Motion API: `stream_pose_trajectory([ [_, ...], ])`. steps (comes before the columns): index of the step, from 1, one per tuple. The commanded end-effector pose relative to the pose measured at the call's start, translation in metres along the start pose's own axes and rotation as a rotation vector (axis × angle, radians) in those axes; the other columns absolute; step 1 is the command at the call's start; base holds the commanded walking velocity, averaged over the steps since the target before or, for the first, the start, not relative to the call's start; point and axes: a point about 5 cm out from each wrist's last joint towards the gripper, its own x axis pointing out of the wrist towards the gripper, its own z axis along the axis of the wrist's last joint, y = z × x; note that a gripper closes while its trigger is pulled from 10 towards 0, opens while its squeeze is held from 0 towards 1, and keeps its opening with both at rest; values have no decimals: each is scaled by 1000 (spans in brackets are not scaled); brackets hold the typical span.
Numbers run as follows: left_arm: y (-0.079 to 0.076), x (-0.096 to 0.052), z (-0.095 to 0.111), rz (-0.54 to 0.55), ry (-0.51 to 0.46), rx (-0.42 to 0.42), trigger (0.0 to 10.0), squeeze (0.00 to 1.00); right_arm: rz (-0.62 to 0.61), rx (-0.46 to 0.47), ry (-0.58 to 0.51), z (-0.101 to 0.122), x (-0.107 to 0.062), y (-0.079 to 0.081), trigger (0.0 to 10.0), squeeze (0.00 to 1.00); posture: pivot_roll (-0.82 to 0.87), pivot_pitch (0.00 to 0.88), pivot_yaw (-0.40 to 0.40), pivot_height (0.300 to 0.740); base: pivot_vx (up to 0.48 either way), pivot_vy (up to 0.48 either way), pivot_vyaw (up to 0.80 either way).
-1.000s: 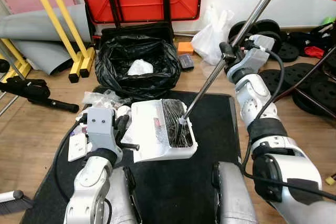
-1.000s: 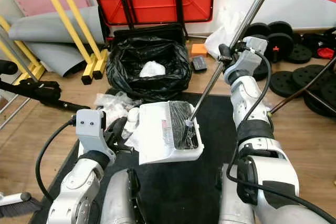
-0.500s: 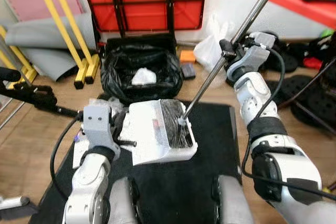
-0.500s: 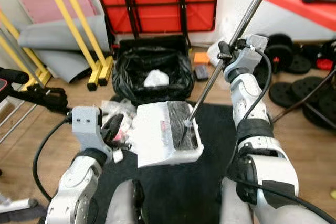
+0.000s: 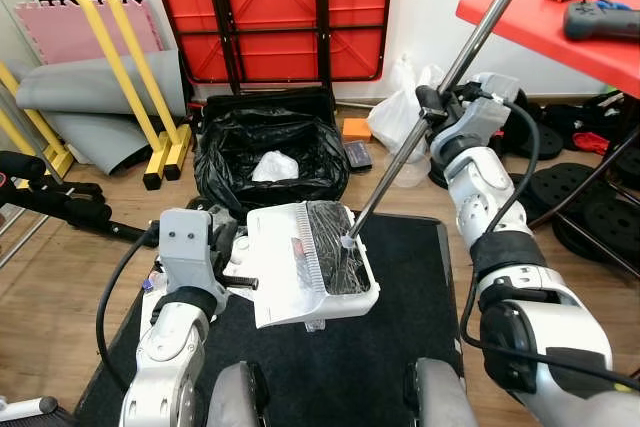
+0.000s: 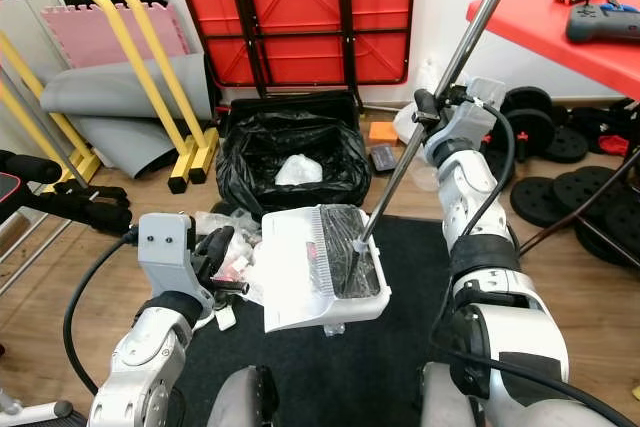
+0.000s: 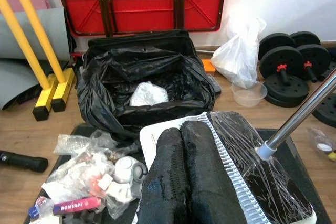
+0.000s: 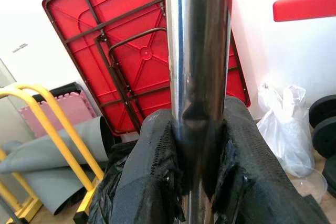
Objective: Sweep floor
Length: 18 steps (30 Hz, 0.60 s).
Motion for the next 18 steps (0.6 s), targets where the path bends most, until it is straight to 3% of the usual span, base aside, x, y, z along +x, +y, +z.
stream_pose_trajectory([
  [1, 6, 0, -6, 81, 37, 3, 10000, 0, 31, 1, -77, 15, 3, 6, 10000, 0, -15, 0, 12, 616, 0, 0, 0],
  [5, 6, 1, -7, 77, 46, -1, 10000, 0, 34, -2, -73, 14, 2, 6, 10000, 0, -22, 0, 16, 621, -360, 0, 0],
  [18, 6, 2, -5, 71, 11, 31, 10000, 0, 32, -24, -30, -3, -20, -2, 10000, 0, -37, 0, 19, 656, 0, 0, 0],
])
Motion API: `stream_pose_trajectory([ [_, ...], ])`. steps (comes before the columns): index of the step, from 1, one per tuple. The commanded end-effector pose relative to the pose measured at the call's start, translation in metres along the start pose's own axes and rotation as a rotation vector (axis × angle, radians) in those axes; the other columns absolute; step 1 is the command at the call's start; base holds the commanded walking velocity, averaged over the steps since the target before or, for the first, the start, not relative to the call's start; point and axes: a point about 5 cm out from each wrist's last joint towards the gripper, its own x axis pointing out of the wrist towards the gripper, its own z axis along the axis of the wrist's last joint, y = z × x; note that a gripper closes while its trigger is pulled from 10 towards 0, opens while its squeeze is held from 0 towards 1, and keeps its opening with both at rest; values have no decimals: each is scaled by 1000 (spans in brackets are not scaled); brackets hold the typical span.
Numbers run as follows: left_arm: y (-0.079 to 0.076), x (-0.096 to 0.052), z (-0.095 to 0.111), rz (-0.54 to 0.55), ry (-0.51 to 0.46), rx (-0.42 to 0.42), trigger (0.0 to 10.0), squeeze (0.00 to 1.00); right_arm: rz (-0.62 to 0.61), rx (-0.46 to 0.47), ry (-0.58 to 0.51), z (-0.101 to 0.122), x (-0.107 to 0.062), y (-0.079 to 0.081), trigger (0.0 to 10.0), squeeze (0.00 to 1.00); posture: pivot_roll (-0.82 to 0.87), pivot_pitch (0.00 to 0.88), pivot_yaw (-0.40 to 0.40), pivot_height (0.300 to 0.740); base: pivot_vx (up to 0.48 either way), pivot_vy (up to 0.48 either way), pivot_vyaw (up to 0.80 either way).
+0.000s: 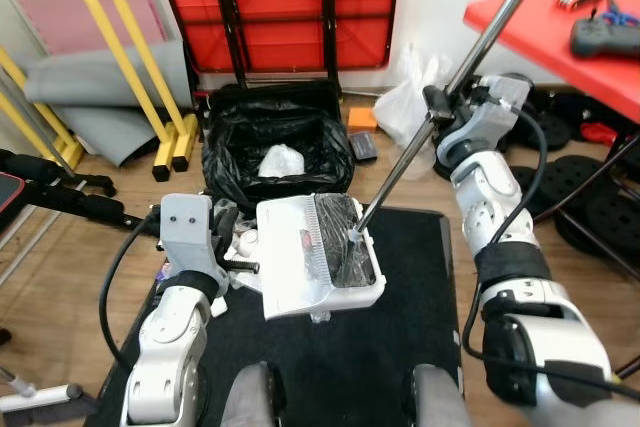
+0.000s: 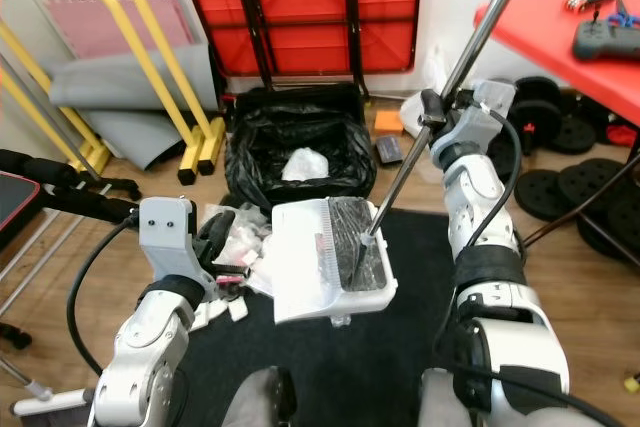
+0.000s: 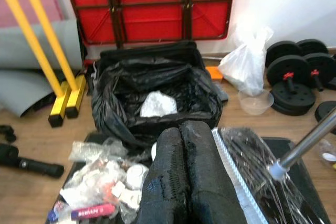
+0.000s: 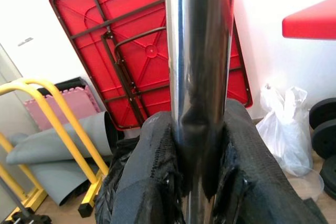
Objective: Sweep floor
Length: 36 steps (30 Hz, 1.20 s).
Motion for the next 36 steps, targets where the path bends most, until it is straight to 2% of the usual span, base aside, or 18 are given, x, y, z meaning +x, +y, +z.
stream_pose_trajectory([
  [1, 6, -2, -3, 63, 8, 24, 10000, 0, 25, 3, -75, 18, 2, 5, 10000, 0, -38, 0, 18, 661, 0, 0, 0],
  [8, 6, -2, -4, 60, 6, 33, 10000, 0, 17, -4, -58, 13, -5, 1, 10000, 0, -41, 0, 17, 671, 0, 0, 0],
  [10, 8, -3, -4, 57, 6, 45, 10000, 0, 7, -13, -39, 8, -14, -4, 10000, 0, -41, 0, 18, 681, 0, 0, 0],
  [15, 9, -3, -4, 57, 6, 50, 10000, 0, 5, -16, -29, 6, -19, -5, 10000, 0, -41, 0, 18, 686, 0, 0, 0],
  [17, 9, -4, -5, 56, 6, 54, 10000, 0, 7, -20, -18, 3, -25, -5, 10000, 0, -41, 0, 19, 691, 0, 0, 0],
  [19, 11, -5, -5, 54, 7, 58, 10000, 0, 11, -30, 8, -1, -42, -6, 10000, 0, -43, 0, 19, 701, 0, 0, 0],
  [22, 11, -5, -6, 54, 7, 60, 10000, 0, 13, -38, 18, -1, -49, -6, 10000, 0, -46, 0, 19, 706, 0, 0, 0],
  [26, 12, -5, -6, 47, 3, 59, 10000, 0, 5, -74, 24, 3, -68, -9, 10000, 0, -55, 0, 22, 726, 0, 0, 0],
  [36, 16, -6, -7, 62, -3, 63, 10000, 0, -4, -61, 17, 9, -68, -5, 10000, 0, -60, 0, 21, 740, 0, 0, 0],
])
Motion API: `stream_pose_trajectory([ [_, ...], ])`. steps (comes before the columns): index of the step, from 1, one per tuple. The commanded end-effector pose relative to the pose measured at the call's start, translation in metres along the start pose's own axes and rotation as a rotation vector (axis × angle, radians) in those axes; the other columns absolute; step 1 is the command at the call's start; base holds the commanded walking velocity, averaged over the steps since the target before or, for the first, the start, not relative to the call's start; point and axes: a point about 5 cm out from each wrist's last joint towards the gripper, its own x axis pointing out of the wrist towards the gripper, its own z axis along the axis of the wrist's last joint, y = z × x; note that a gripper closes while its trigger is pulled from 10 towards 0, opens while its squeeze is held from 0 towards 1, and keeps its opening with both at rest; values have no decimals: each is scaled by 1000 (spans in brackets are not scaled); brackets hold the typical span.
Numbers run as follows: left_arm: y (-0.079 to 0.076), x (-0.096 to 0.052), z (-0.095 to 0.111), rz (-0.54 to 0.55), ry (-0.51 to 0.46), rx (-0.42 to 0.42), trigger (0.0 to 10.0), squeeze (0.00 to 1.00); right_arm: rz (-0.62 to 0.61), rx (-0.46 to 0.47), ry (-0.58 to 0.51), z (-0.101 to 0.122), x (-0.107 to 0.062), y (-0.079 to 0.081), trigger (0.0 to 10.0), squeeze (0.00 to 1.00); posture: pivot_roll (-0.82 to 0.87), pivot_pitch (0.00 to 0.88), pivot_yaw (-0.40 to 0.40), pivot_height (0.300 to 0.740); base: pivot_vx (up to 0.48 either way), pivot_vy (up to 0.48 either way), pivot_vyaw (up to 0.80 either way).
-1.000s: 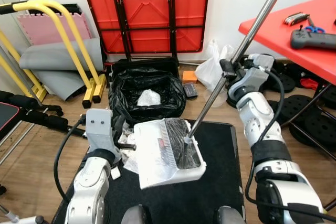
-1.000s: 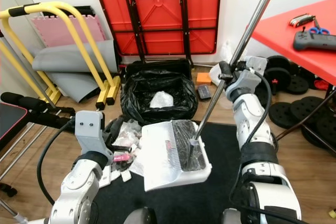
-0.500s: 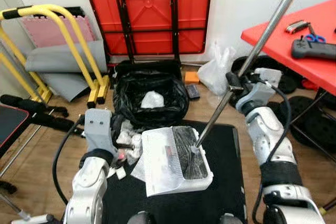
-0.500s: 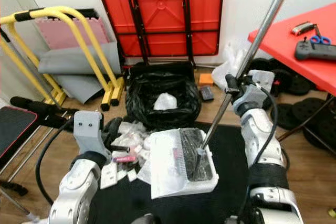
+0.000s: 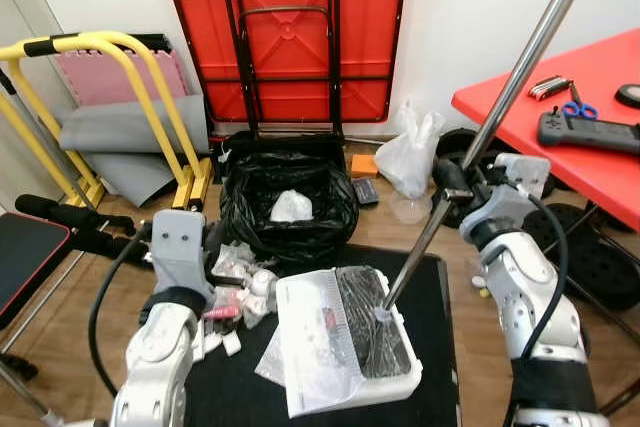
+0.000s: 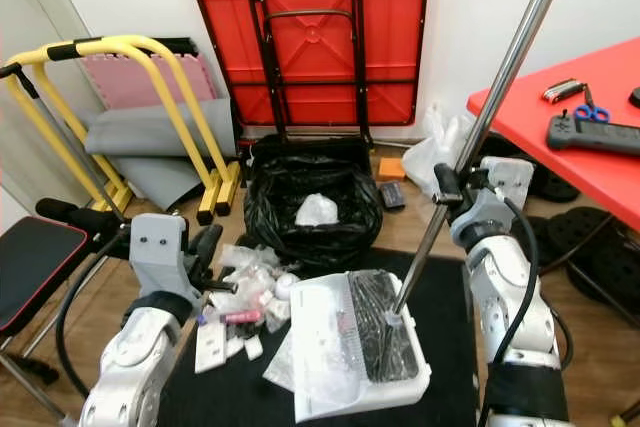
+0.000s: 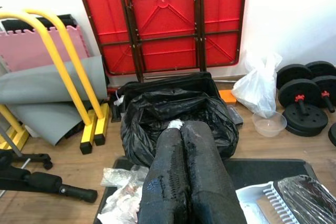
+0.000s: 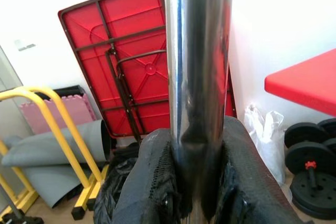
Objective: Sweep floor
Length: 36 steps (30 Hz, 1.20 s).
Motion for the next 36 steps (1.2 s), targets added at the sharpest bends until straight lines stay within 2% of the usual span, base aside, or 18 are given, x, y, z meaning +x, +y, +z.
stream_pose_trajectory([
  [1, 4, -1, -6, 33, 22, 5, 10000, 0, 31, 26, -56, 14, 2, 10, 10000, 0, -60, 0, 21, 740, 0, 0, 0],
  [17, 4, -2, -5, 0, 16, 4, 10000, 0, 21, 79, -51, 16, 6, 16, 10000, 0, -52, 0, 24, 740, 0, 0, 0],
  [24, 2, -3, -5, -20, 14, 6, 10000, 0, 31, 68, -56, 19, 7, 16, 10000, 0, -52, 0, 24, 740, 304, 0, 571],
  [36, 1, -4, -4, -29, 13, 6, 10000, 0, -3, 82, -40, 18, 9, 14, 10000, 0, -50, 0, 24, 740, 319, 0, 0],
])
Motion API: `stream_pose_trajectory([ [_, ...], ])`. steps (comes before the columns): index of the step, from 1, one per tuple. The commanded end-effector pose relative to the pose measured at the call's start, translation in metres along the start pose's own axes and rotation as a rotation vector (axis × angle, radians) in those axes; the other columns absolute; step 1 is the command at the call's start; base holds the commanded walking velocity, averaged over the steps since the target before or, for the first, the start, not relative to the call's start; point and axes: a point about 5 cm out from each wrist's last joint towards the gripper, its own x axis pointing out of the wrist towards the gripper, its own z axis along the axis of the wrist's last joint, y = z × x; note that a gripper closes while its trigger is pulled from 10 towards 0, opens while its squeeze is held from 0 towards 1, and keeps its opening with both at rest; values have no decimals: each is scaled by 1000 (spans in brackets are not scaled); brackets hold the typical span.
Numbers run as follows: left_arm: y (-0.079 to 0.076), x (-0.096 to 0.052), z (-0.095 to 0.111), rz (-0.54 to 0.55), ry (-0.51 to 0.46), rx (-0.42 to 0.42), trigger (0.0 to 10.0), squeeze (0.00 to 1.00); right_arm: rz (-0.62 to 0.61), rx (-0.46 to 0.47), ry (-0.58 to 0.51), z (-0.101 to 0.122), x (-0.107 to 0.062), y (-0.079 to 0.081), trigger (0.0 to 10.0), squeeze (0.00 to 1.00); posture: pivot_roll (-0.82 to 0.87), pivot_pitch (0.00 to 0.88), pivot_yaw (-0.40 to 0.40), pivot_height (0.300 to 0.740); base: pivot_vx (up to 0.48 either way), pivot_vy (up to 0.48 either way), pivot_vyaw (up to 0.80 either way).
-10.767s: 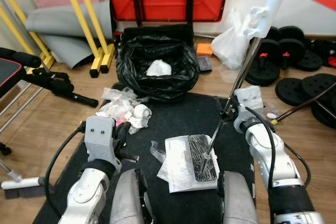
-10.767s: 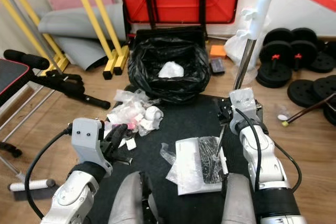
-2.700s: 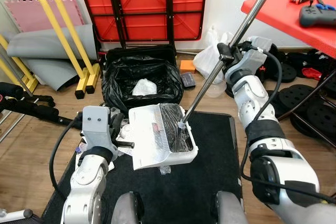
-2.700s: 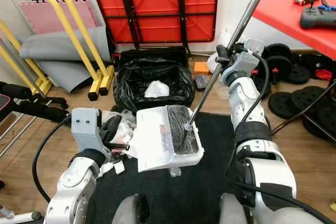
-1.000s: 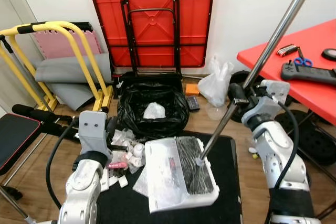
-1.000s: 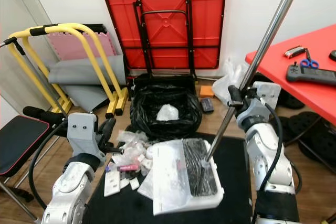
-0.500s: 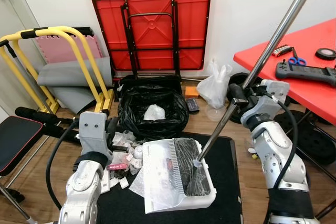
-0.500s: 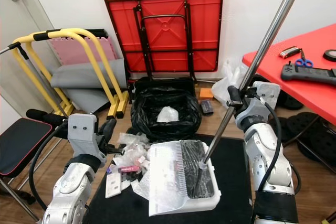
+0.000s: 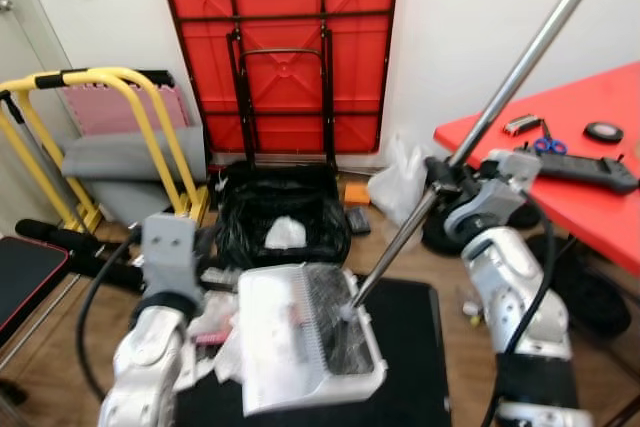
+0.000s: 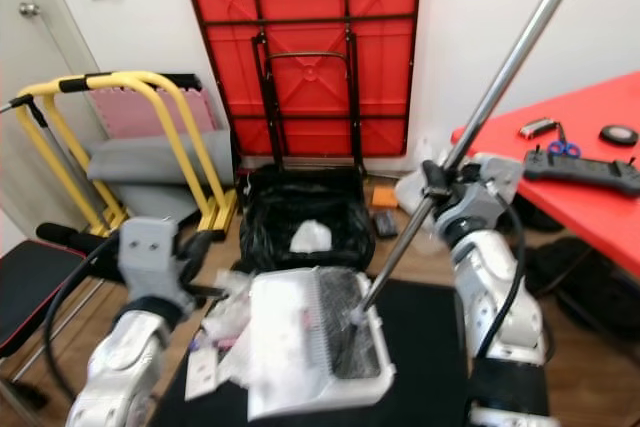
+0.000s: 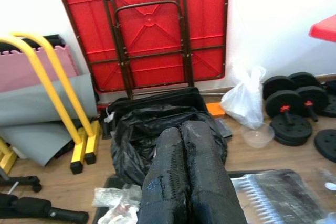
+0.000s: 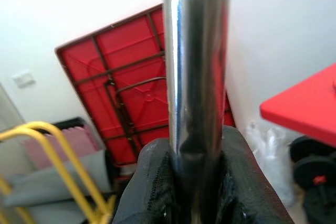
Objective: Sweep floor
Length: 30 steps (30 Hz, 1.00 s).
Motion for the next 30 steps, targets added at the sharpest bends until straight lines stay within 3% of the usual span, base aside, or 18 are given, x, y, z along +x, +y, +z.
stream_pose_trajectory([
  [1, 9, -2, -2, 27, 12, 16, 10000, 0, 47, 35, -47, 8, 4, 14, 10000, 0, -50, 0, 24, 740, 330, 0, 0],
  [28, 6, -3, -2, 16, 11, 18, 10000, 0, 64, 69, -80, 20, 13, 19, 10000, 0, -48, 0, 19, 740, 336, 0, 0],
  [30, 6, -3, -2, 15, 11, 19, 10000, 0, 63, 80, -76, 20, 14, 19, 10000, 0, -46, 0, 20, 740, 341, 0, -800],
])
